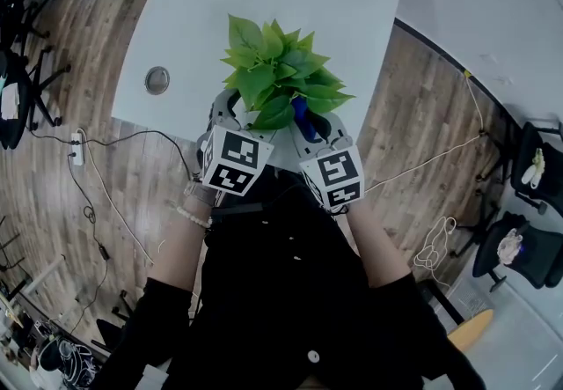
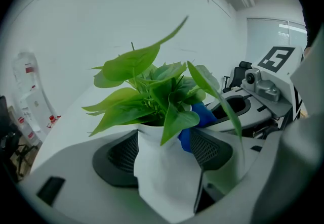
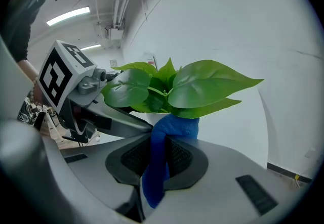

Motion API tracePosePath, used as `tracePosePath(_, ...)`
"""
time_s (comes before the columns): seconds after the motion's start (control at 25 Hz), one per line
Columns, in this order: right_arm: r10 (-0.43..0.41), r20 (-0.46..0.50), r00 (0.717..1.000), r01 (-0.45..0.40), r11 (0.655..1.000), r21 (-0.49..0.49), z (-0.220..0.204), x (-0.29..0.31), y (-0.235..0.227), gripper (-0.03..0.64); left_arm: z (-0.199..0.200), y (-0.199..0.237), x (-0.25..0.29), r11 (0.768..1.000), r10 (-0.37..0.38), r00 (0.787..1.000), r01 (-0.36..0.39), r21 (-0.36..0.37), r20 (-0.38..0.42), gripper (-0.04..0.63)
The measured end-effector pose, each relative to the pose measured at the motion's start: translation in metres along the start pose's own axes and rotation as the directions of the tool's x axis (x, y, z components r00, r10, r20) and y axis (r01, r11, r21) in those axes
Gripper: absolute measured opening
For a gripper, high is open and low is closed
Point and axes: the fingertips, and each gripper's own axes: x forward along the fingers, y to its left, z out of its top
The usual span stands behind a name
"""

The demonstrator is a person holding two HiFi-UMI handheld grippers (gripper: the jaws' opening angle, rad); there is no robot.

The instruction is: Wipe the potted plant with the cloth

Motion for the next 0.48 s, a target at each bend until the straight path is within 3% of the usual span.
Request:
tracePosePath(0.2, -0.017, -0.010, 1.000, 0.017, 1.000, -0.008, -0.001, 0.000, -0.007, 0.084, -0.004, -0.001, -0.005, 0.999, -0.046, 0.999, 0.046, -0.011, 0.005, 0.327)
tracePosePath(0.48, -0.067, -0.007, 0.998, 0.067, 0.997, -0.027, 0.005, 0.007, -0.035, 0.084, -0.012, 0.015, -0.011, 0.996, -0.081, 0.997, 0.081, 0.046, 0.002, 0.328)
